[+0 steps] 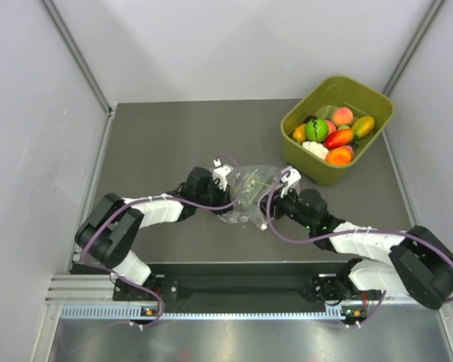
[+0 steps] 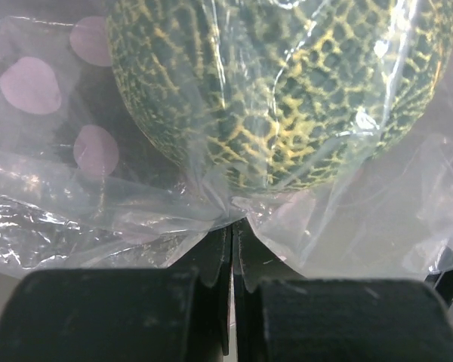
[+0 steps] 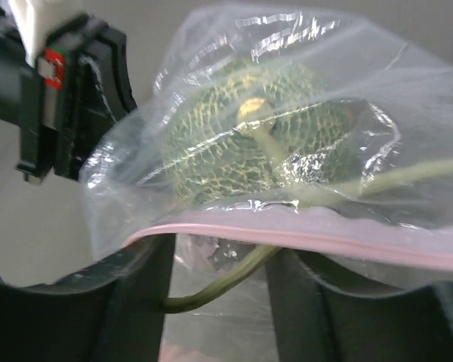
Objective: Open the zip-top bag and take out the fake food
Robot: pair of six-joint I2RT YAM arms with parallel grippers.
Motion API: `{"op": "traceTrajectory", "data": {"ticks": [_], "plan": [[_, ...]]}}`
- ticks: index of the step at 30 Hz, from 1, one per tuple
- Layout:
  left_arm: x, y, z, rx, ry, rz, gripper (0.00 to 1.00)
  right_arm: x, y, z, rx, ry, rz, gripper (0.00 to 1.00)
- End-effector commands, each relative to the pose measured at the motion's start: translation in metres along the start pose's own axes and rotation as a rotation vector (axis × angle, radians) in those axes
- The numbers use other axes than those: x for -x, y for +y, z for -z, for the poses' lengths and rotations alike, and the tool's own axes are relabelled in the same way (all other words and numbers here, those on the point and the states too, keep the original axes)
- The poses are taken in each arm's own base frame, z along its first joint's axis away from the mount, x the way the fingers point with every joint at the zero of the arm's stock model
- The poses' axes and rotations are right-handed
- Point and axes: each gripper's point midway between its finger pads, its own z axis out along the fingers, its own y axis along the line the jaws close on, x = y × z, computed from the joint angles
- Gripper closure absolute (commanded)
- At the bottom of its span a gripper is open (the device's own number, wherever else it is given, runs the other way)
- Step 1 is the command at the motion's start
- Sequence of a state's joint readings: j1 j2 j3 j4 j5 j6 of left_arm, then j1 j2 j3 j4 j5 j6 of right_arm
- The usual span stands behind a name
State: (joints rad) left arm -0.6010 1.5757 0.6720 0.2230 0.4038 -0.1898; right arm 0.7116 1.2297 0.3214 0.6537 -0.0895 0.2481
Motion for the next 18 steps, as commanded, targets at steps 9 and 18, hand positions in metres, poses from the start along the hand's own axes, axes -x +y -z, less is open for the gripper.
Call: {"op": "traceTrajectory", "data": {"ticks": [9,18], "plan": [[0.021,-0.002,0.001,0.008,-0.047,-0.038,1.00,0.035,-0.008,0.024,-0.098,-0.081,0.043,0.95],[0.023,0.014,0.006,0.111,-0.059,0.010,1.00,0.029,-0.017,0.040,-0.165,-0.044,0.017,1.00]]}}
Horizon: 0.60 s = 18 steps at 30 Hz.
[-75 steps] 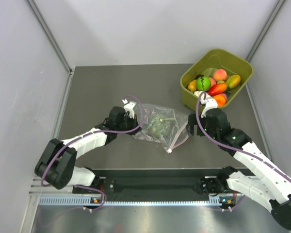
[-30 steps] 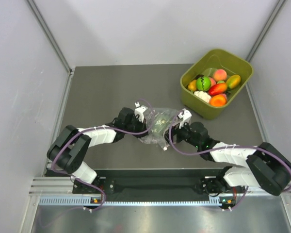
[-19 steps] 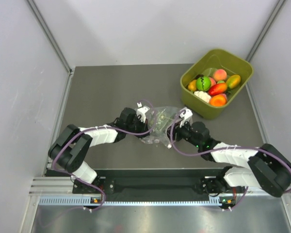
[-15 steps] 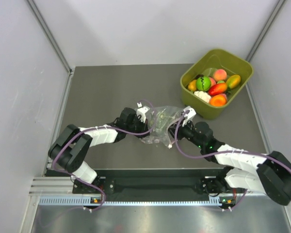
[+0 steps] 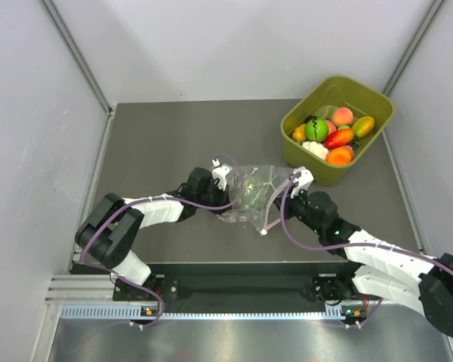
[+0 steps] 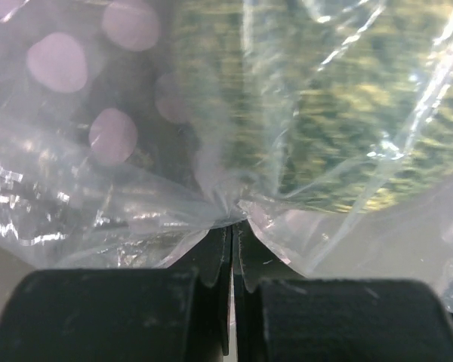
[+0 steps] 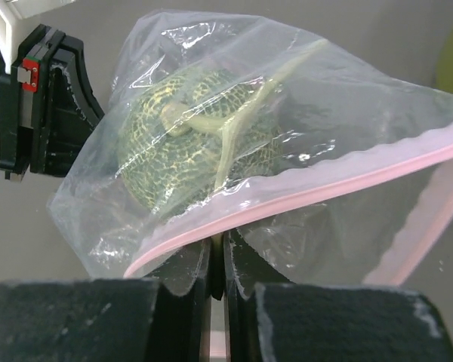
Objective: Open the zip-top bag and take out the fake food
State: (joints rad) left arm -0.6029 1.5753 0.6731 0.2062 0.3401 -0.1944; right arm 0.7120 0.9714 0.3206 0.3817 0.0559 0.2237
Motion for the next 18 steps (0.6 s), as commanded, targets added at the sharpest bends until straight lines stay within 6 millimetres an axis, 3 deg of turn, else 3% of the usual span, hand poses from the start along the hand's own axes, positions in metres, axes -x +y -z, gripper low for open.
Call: {"op": "traceTrajectory", "data": {"ticks": [1,10,17,18], "plan": [[0.026,0.006,0.006,0.055,-0.068,0.010,1.00,0.009,0.000,0.012,-0.030,-0.010,-0.009,1.00],[0.038,0.041,0.029,0.125,-0.160,0.172,1.00,0.013,-0.006,0.040,-0.070,0.003,-0.043,1.00],[0.039,0.054,0.029,0.146,-0.171,0.265,1.00,0.012,0.030,0.045,0.118,0.065,-0.030,1.00],[0.042,0.051,0.029,0.130,-0.173,0.265,1.00,0.004,0.032,0.047,0.131,0.103,-0.030,1.00]]}}
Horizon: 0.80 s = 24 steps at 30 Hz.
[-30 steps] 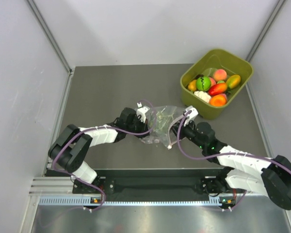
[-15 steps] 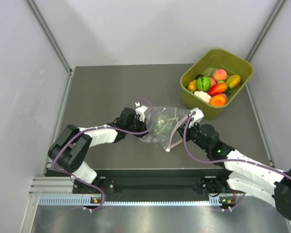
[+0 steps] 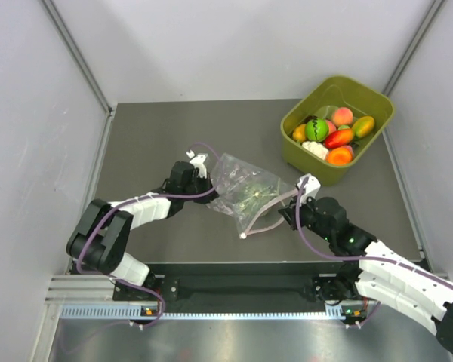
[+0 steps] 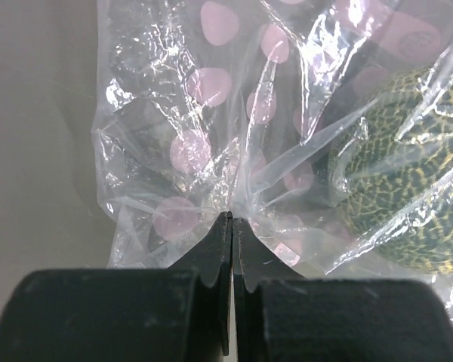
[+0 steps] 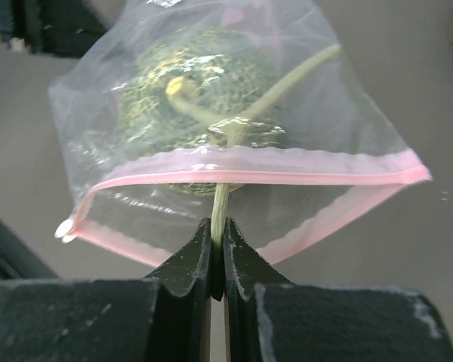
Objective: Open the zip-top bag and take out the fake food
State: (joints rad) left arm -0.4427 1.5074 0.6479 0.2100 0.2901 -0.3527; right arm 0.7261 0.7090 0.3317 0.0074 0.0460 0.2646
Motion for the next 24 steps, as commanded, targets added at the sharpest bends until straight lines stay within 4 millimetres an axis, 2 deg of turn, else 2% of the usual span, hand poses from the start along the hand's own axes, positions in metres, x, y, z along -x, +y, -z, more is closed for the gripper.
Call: {"op": "traceTrajectory", "data": {"ticks": [1,3,4,5,6,7,8,10,13,14,16,17,18,21,24], "plan": [[0.021,-0.010,0.001,-0.047,-0.066,0.025,1.00,0.016,0.034,0.006,0.146,0.009,0.009,1.00],[0.027,-0.025,0.007,-0.101,-0.092,0.015,0.93,0.012,0.042,0.006,0.184,0.024,0.011,1.00],[0.039,-0.036,0.017,-0.126,-0.138,-0.013,0.87,0.010,0.043,0.005,0.186,0.028,0.007,1.00],[0.044,-0.042,0.022,-0.132,-0.155,-0.035,0.78,0.008,0.043,0.004,0.187,0.034,0.008,1.00],[0.050,-0.055,0.028,-0.150,-0.174,-0.070,0.65,0.005,0.044,0.003,0.185,0.045,0.009,1.00],[0.065,-0.064,0.041,-0.142,-0.230,-0.103,0.59,0.003,0.043,0.003,0.179,0.050,0.008,1.00],[0.072,-0.071,0.049,-0.135,-0.235,-0.135,0.54,0.010,0.044,0.001,0.185,0.019,0.005,1.00],[0.083,-0.089,0.067,-0.143,-0.273,-0.186,0.45,0.010,0.044,0.000,0.183,0.015,0.002,1.00],[0.089,-0.099,0.085,-0.113,-0.293,-0.229,0.30,0.012,0.045,-0.001,0.183,0.004,-0.001,1.00],[0.090,-0.097,0.087,-0.082,-0.303,-0.239,0.25,0.012,0.044,-0.002,0.180,0.003,-0.001,1.00],[0.078,-0.112,0.092,-0.109,-0.292,-0.316,0.20,0.011,0.044,-0.003,0.181,0.004,-0.001,1.00],[0.071,-0.118,0.091,-0.120,-0.285,-0.348,0.19,0.011,0.045,-0.003,0.183,0.004,-0.001,1.00],[0.063,-0.136,0.092,-0.152,-0.285,-0.393,0.18,0.010,0.045,-0.003,0.185,0.006,0.000,1.00],[0.047,-0.159,0.085,-0.207,-0.251,-0.477,0.18,0.008,0.045,-0.002,0.189,0.011,-0.003,1.00],[0.040,-0.169,0.075,-0.232,-0.235,-0.516,0.16,0.006,0.046,-0.001,0.196,0.013,-0.004,1.00]]}}
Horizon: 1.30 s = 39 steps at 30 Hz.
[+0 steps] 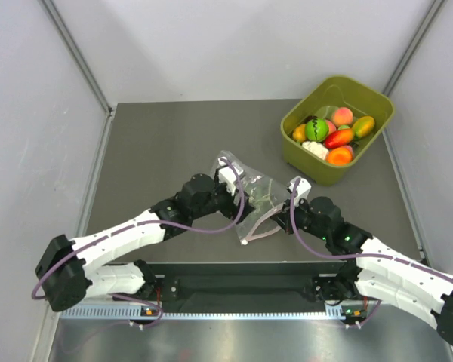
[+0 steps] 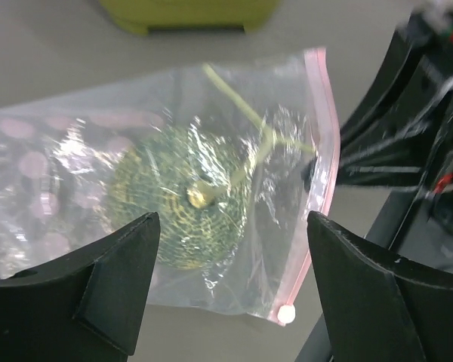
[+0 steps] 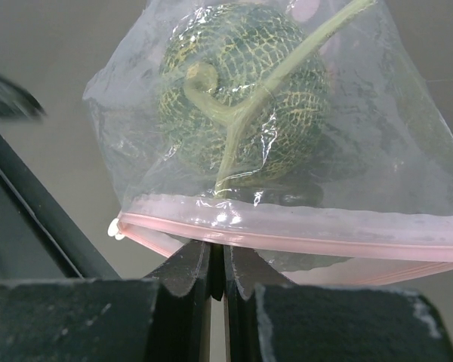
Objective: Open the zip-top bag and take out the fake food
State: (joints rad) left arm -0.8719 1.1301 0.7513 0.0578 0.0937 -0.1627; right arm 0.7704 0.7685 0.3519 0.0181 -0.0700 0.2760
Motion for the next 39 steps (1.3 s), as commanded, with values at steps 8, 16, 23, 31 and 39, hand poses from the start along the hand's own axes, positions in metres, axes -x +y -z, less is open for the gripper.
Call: {"op": "traceTrajectory", "data": {"ticks": [8,16,23,31,39], "plan": [[-0.013,0.000,-0.037,-0.006,0.075,-0.092,0.16,0.015,0.017,0.004,0.067,-0.053,-0.008,1.00],[-0.019,-0.003,-0.050,-0.025,0.102,-0.083,0.65,0.010,0.017,0.003,0.073,-0.034,0.000,1.00],[-0.013,-0.021,-0.053,-0.112,0.098,-0.054,0.88,-0.004,0.013,-0.002,0.068,0.015,0.016,1.00],[-0.003,-0.036,-0.053,-0.235,0.126,0.034,0.87,-0.026,0.013,-0.008,0.090,0.098,0.026,1.00],[0.002,-0.002,-0.061,-0.211,0.121,0.162,0.96,-0.025,0.018,-0.003,0.110,0.089,0.021,1.00]]}}
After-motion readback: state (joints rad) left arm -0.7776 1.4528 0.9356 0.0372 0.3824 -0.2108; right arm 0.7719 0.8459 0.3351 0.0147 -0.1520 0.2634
